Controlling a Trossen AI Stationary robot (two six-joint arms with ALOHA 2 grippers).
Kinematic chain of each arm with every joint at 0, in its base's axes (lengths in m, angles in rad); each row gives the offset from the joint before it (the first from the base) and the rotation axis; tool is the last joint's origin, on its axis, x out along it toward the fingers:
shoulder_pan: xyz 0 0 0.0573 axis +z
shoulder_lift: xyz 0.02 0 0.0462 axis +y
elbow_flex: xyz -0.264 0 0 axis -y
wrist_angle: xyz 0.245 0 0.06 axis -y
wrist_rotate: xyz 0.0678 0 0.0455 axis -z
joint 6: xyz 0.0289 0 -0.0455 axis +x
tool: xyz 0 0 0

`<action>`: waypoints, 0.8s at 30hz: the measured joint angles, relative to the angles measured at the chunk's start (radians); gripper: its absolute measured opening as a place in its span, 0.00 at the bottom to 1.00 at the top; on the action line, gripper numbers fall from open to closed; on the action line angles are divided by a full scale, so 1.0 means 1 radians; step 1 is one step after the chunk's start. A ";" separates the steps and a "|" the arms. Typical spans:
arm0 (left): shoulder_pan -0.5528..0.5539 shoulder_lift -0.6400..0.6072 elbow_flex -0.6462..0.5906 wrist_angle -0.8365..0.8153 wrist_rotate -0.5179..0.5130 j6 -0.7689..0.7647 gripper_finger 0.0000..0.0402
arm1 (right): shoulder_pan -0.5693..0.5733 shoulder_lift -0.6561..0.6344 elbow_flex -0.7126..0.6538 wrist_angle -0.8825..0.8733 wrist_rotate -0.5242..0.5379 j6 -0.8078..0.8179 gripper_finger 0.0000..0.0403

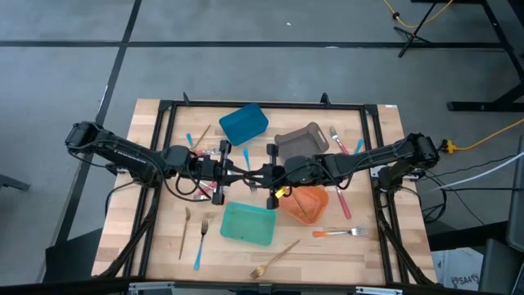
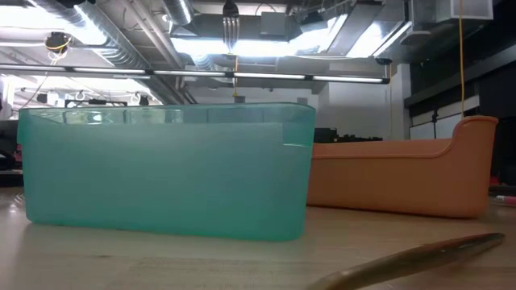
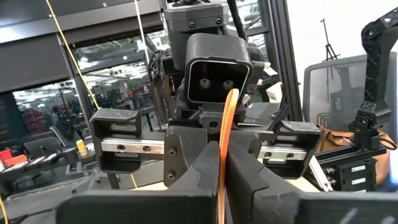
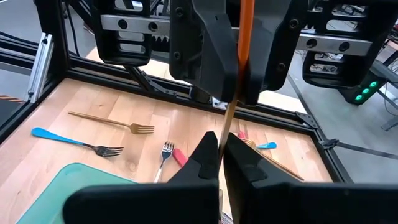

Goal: Sort silverware by color (type)
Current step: Put the orange fork into the green bin

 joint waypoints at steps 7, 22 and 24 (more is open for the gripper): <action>0.000 0.000 0.000 0.000 0.000 -0.004 0.01 | 0.000 0.000 0.000 0.000 0.000 -0.002 0.04; -0.007 0.000 -0.001 -0.023 0.002 -0.011 0.00 | 0.000 -0.039 0.000 -0.131 0.000 -0.003 0.27; -0.015 0.000 -0.001 -0.030 0.002 -0.012 0.00 | 0.000 -0.067 0.000 -0.222 0.001 -0.002 0.26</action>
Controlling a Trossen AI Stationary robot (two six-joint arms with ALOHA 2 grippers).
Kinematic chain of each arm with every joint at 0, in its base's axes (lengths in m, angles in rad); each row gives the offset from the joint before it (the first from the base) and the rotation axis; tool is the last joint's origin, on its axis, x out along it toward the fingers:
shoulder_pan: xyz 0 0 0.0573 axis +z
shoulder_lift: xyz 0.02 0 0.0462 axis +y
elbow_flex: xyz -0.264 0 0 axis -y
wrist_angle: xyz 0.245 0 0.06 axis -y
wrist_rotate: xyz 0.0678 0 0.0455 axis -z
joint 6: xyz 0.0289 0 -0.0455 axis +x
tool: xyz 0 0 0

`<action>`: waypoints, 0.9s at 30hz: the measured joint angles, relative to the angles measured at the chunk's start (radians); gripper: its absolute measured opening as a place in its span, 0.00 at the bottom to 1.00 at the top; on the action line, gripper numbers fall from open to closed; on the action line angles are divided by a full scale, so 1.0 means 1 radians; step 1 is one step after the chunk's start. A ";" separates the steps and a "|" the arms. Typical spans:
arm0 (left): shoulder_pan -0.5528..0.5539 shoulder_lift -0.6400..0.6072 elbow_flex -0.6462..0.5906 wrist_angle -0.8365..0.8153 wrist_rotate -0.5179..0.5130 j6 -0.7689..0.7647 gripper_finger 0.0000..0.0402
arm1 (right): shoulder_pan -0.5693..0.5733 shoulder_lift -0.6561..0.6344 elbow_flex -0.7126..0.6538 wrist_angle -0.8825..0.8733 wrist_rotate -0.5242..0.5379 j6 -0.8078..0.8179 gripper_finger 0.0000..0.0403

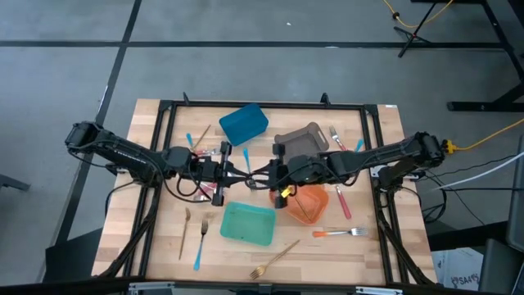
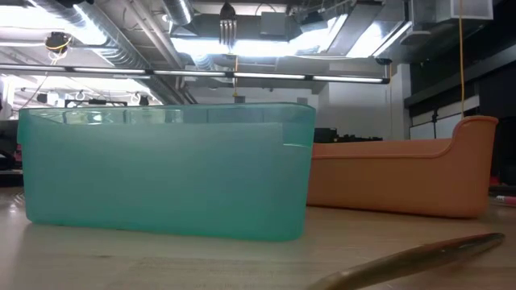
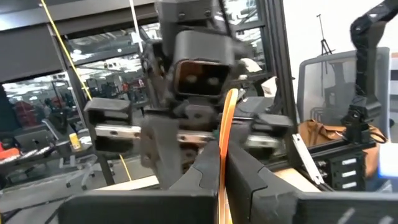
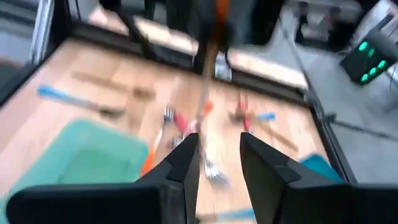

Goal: Sort silverware by color (type)
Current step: Put the orange fork into the green bin

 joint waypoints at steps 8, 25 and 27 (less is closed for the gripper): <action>-0.032 -0.001 0.005 -0.043 0.000 -0.060 0.00 | 0.000 -0.113 0.000 -0.378 -0.003 0.137 0.26; -0.154 0.273 0.214 -0.506 -0.043 -0.210 0.00 | 0.000 -0.142 -0.001 -0.616 -0.016 0.293 0.26; -0.161 0.299 0.214 -0.505 -0.044 -0.210 0.00 | 0.000 -0.142 -0.001 -0.617 -0.018 0.293 0.26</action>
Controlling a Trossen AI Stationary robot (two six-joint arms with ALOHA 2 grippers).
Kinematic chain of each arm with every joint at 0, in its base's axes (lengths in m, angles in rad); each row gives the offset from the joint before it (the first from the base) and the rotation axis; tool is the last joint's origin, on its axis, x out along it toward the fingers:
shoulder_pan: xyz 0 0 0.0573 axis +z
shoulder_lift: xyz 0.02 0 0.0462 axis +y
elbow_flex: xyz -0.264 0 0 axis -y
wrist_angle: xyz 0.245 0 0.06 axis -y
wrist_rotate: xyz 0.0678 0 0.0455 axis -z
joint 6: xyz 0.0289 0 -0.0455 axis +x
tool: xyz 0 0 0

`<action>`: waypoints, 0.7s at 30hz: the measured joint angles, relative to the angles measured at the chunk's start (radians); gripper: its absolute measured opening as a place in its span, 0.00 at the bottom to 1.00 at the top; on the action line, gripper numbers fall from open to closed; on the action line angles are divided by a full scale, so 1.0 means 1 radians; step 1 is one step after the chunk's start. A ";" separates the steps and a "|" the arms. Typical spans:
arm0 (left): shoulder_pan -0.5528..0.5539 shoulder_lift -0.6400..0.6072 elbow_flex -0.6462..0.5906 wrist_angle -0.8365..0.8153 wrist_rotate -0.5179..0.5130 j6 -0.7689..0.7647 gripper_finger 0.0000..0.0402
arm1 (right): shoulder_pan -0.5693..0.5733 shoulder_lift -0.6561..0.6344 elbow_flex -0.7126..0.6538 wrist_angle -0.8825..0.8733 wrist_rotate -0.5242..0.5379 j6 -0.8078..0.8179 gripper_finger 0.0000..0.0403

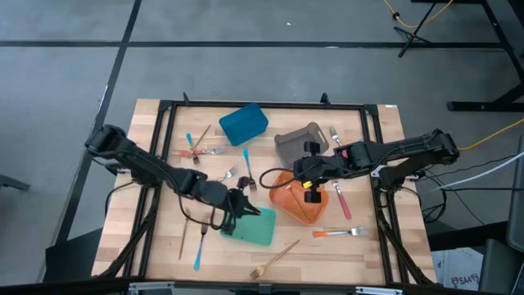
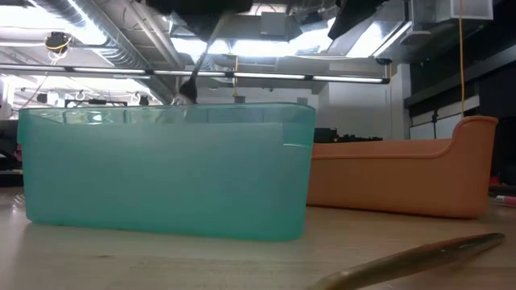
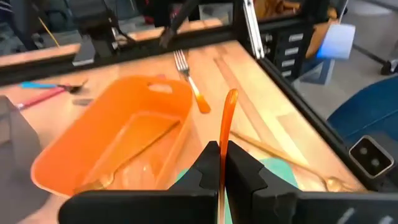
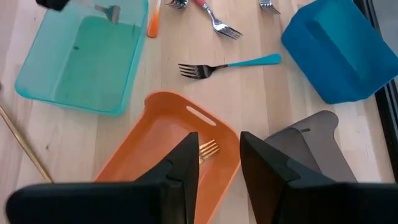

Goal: Sort silverware by color (type)
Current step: Put the orange fork into the green bin

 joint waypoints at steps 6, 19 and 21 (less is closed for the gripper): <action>-0.007 0.024 0.000 -0.063 -0.001 0.004 0.00 | 0.000 0.000 0.000 -0.001 -0.022 0.000 0.26; -0.007 0.037 0.000 -0.185 -0.003 0.037 0.01 | 0.000 0.000 0.000 0.000 -0.046 0.000 0.26; -0.007 0.057 0.000 -0.184 -0.001 0.061 0.01 | 0.000 0.000 0.000 0.000 -0.046 0.000 0.26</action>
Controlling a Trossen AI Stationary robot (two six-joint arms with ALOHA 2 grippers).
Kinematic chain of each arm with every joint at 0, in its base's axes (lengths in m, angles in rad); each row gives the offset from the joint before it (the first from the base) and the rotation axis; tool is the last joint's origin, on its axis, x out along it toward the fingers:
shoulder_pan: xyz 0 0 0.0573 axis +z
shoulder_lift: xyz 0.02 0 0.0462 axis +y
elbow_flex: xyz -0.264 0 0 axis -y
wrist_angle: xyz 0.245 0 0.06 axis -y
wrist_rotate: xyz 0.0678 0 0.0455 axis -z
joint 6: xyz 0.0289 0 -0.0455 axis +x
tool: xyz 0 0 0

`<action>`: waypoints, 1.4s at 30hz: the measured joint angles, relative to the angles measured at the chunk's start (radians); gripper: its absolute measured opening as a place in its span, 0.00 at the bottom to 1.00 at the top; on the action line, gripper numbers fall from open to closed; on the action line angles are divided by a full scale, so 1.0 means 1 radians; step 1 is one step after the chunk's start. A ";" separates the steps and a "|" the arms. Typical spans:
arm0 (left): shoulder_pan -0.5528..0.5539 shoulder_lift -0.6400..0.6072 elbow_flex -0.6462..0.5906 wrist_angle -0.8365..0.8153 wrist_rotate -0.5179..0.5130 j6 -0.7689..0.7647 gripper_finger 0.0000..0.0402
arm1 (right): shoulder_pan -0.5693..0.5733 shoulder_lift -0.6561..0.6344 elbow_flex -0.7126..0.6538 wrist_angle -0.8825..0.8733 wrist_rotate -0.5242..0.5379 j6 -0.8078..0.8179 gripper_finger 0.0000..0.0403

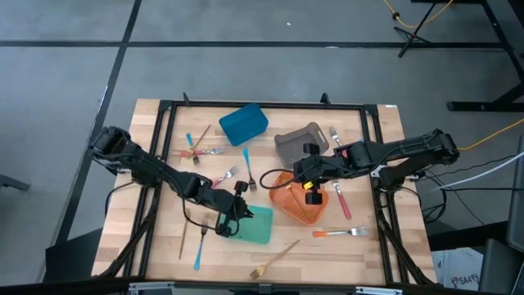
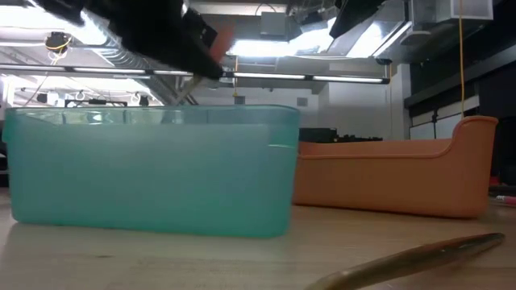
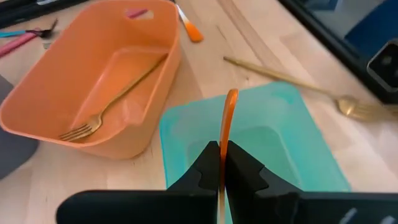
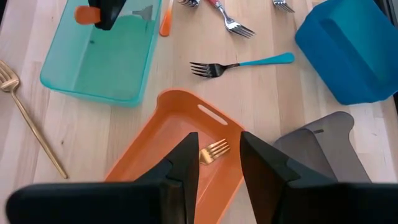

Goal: Sort silverware by color (type)
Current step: Put the orange fork into the green bin

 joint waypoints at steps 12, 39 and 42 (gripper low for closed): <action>0.000 0.144 0.000 0.007 0.001 0.065 0.01 | 0.000 0.000 0.000 0.001 0.000 0.000 0.26; 0.000 0.251 -0.001 0.053 0.103 0.107 0.13 | 0.000 0.000 0.000 0.003 0.000 0.000 0.26; 0.000 0.251 -0.001 0.058 0.102 0.107 0.17 | 0.000 0.000 0.000 0.002 0.000 0.000 0.26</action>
